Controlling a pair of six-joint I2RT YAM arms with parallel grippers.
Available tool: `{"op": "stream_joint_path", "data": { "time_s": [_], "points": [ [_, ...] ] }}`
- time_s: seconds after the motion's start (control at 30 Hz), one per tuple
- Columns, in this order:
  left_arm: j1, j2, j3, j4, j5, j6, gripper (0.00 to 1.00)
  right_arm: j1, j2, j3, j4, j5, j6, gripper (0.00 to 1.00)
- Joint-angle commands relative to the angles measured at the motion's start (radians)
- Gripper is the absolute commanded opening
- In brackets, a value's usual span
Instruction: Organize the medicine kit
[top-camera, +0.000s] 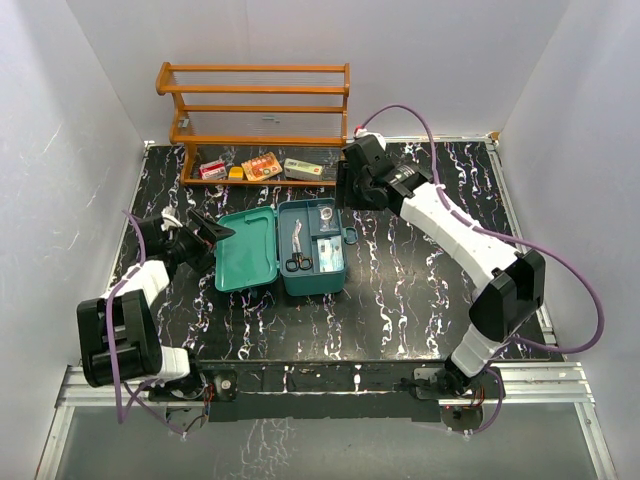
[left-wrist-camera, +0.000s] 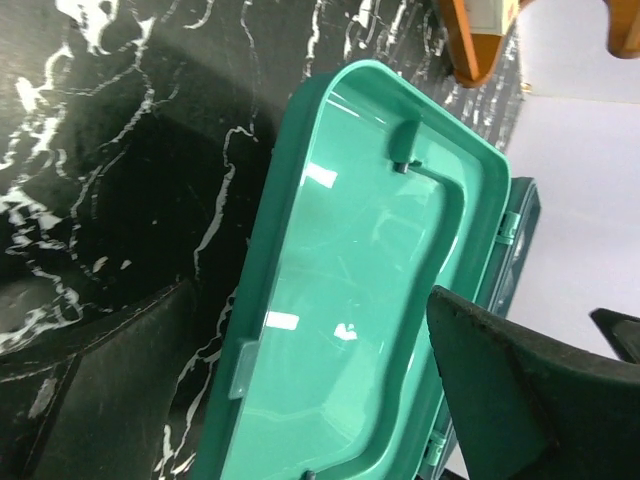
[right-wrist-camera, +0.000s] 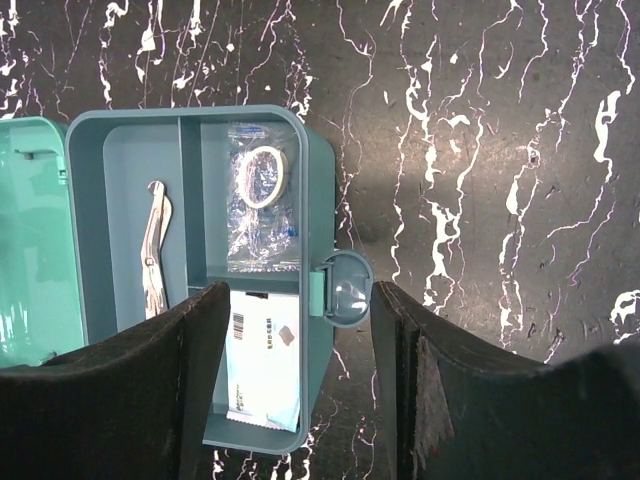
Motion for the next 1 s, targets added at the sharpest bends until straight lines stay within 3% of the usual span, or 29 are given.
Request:
{"op": "stream_joint_path", "data": {
  "time_s": [0.0,0.33,0.73,0.97],
  "points": [
    [0.007,0.017,-0.046,0.224,0.158,-0.079,0.99,-0.005,-0.074,-0.031,0.053,0.005,-0.001,0.56],
    [0.015,0.034,-0.061,0.400,0.308,-0.140,0.99,-0.006,-0.142,-0.097,0.068,0.041,0.024,0.56],
    [0.024,-0.108,0.141,-0.026,0.287,-0.039,0.99,-0.006,-0.208,-0.158,0.064,0.072,0.052,0.55],
    [0.024,-0.129,0.198,-0.070,0.318,-0.116,0.99,-0.005,-0.238,-0.212,0.075,0.063,0.072,0.55]
  ]
}}
